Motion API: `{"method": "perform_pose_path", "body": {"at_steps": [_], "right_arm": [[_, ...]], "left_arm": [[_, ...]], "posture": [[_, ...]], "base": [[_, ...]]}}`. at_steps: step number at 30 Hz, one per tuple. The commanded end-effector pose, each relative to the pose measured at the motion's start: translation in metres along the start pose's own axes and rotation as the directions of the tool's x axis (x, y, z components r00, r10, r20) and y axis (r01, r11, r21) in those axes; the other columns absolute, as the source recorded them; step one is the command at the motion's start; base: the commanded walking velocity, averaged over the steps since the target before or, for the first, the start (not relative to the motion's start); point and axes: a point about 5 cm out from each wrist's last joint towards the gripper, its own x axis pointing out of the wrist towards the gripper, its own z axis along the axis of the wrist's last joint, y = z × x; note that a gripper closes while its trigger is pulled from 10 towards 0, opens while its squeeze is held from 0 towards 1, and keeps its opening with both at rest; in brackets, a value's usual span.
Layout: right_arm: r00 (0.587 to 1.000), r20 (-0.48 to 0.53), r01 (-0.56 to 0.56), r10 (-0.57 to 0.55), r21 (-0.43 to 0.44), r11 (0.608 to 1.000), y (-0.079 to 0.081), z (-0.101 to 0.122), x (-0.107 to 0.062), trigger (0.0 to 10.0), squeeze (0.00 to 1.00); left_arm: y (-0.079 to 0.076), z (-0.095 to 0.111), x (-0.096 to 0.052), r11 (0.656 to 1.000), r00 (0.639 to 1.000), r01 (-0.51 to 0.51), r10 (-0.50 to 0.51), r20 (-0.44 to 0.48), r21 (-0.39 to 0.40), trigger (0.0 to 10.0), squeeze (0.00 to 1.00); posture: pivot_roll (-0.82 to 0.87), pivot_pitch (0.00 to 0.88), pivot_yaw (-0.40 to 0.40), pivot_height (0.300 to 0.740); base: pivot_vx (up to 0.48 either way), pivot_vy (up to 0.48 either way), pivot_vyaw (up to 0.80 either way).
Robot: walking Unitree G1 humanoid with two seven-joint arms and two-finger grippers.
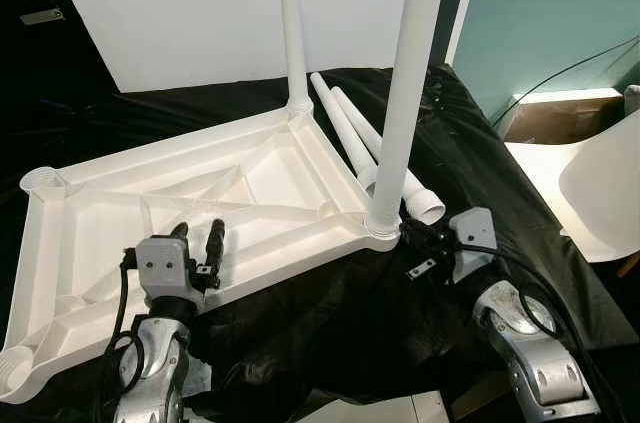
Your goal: Building children table
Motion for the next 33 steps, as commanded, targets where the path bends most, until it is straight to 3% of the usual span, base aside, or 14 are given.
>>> {"method": "perform_pose_path", "body": {"at_steps": [1,6,12,19,23,33], "right_arm": [[0.999,-0.026,-0.043,0.044,0.003,0.999,0.004,-0.003,0.005,10.0,0.0],[0.995,-0.032,-0.1,0.099,-0.019,0.995,0.007,-0.001,0.019,10.0,0.0],[0.991,-0.039,-0.131,0.13,-0.033,0.991,0.008,0.0,0.027,10.0,0.0],[0.971,-0.081,-0.229,0.225,-0.045,0.972,0.017,-0.005,0.039,10.0,0.0],[0.967,-0.094,-0.243,0.239,-0.042,0.969,0.019,-0.008,0.042,10.0,0.0],[0.959,-0.141,-0.252,0.247,-0.024,0.967,0.018,-0.016,0.07,10.0,0.0]], "left_arm": [[0.0,-0.001,-0.001,0.997,0.997,0.072,-0.072,-0.032,0.01,10.0,0.0],[0.017,-0.001,0.002,0.992,0.99,0.1,-0.092,-0.106,0.072,10.0,0.0],[0.024,-0.001,0.001,0.987,0.979,0.144,-0.132,-0.154,0.073,10.0,0.0],[0.014,-0.008,-0.009,0.951,0.924,0.31,-0.294,-0.246,0.025,10.0,0.0],[0.01,-0.01,-0.012,0.938,0.904,0.347,-0.332,-0.268,0.008,10.0,0.0],[0.004,-0.013,-0.015,0.909,0.861,0.416,-0.401,-0.313,-0.022,10.0,0.0]], "posture": [[-0.02,0.0,0.016,0.74],[-0.01,0.0,0.011,0.74],[0.0,0.0,0.009,0.74],[0.01,0.0,0.003,0.74],[0.01,0.0,0.002,0.74],[0.02,0.0,0.008,0.74]], "base": [[0.0,0.0,0.0],[0.0,0.0,0.0],[0.0,0.0,0.0],[0.0,0.0,0.0],[0.0,0.0,0.0],[0.0,0.0,0.0]]}}
